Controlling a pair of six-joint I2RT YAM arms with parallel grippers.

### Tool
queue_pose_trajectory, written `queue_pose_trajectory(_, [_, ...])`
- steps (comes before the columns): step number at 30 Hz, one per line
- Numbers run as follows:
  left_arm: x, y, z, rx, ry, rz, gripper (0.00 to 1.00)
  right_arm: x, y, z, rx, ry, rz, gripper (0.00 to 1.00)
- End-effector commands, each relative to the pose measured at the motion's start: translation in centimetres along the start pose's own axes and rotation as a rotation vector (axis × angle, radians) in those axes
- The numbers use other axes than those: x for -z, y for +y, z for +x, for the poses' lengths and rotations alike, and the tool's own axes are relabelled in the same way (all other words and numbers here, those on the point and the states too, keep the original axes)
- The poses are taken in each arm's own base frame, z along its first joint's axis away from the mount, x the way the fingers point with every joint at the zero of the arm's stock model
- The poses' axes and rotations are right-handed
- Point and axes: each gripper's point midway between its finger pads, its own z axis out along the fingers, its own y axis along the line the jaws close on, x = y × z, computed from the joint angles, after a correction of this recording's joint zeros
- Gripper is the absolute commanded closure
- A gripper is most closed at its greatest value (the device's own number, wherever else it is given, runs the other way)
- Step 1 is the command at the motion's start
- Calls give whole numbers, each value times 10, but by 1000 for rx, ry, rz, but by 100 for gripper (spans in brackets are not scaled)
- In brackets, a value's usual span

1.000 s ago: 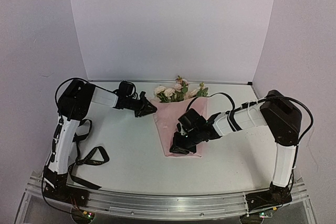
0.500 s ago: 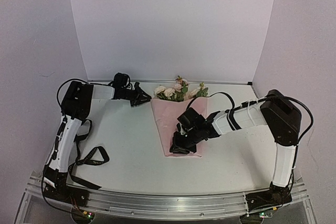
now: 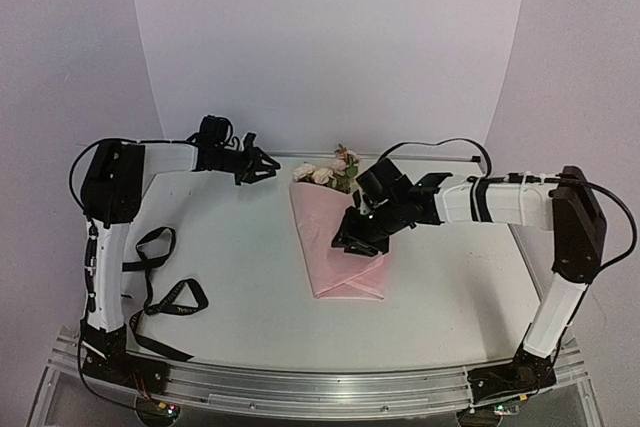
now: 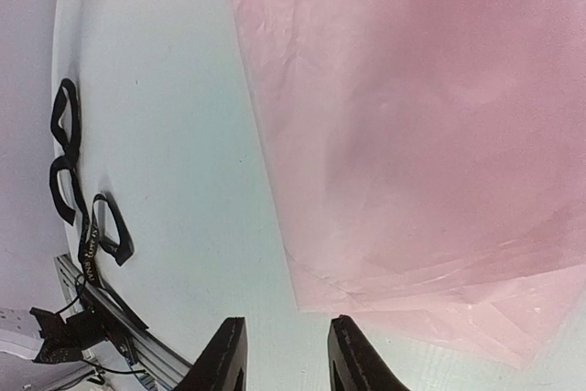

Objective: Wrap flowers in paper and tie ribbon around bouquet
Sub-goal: Pick up the ribbon from the corner of the board.

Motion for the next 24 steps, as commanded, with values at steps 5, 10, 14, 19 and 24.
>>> queue_pose_trajectory(5, [79, -6, 38, 22, -204, -203, 62, 37, -46, 1, 44, -74, 122, 53])
queue_pose_trajectory(10, [140, 44, 81, 126, -354, -486, 51, 56, -53, -1, 95, -131, 144, 35])
queue_pose_trajectory(14, [196, 83, 111, 220, -490, -728, 42, 63, -56, -2, 126, -154, 155, 28])
queue_pose_trajectory(19, [242, 106, 151, 325, -570, -884, 37, 65, -60, 7, 135, -134, 147, 25])
queue_pose_trajectory(24, [268, 129, 209, 484, -586, -955, 37, 63, -66, 17, 133, -107, 138, 25])
